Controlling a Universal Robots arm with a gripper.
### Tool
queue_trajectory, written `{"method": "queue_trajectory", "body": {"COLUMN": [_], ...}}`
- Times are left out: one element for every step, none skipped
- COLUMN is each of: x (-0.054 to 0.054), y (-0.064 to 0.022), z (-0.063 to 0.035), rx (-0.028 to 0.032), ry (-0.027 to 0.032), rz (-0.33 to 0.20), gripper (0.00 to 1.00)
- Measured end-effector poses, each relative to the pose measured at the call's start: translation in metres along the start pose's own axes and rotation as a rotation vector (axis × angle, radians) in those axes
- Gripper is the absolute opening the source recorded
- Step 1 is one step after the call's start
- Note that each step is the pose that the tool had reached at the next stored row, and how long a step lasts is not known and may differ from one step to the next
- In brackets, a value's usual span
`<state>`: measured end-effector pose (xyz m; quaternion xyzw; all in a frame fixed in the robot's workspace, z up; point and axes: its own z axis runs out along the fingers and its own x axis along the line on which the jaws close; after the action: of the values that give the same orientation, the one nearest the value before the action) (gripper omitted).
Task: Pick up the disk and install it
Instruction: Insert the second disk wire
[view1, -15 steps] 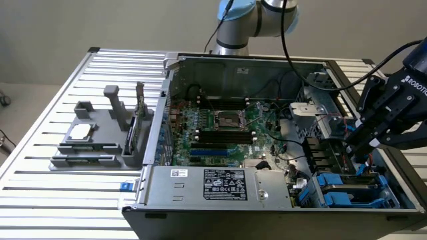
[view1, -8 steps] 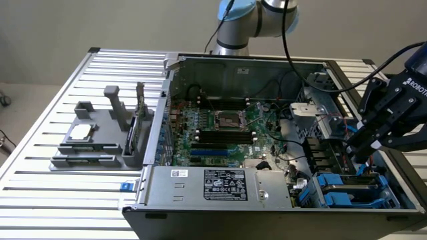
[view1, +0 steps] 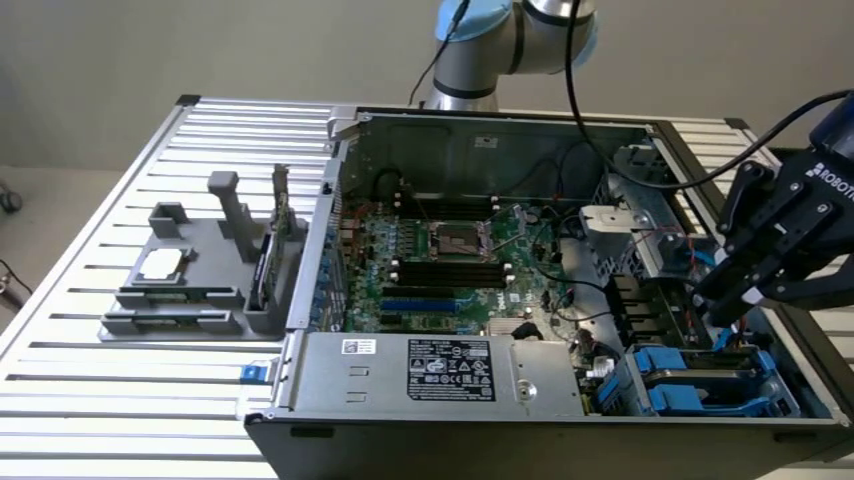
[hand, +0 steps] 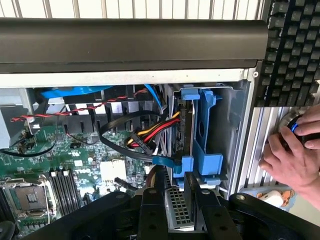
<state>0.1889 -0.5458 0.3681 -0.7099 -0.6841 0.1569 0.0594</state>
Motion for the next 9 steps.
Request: {"method": "queue_trajectory", "body": {"x": [0.0,-0.0001,-0.0002,-0.0002,-0.0004,-0.0005,-0.0008,-0.0012,-0.0017], "y": [0.0005,0.0009,0.0014,0.002,0.0024,0.0029,0.0033,0.0038,0.0043], "z": [0.0008,0.0015,0.0021,0.0025,0.003,0.0034,0.0038,0.0043,0.0048], "rx": [-0.0001,-0.0002,-0.0003,-0.0004,-0.0005,-0.0006,-0.0008,-0.0009,-0.0011], "ry": [0.0,0.0,-0.0002,-0.0002,-0.0001,0.0003,0.0007,0.0012,0.0017], "rz": [0.0,0.0,0.0,0.0,0.0,0.0,0.0,0.0,0.0], "gripper": [0.3,0.3,0.3,0.3,0.3,0.3,0.3,0.3,0.3]}}
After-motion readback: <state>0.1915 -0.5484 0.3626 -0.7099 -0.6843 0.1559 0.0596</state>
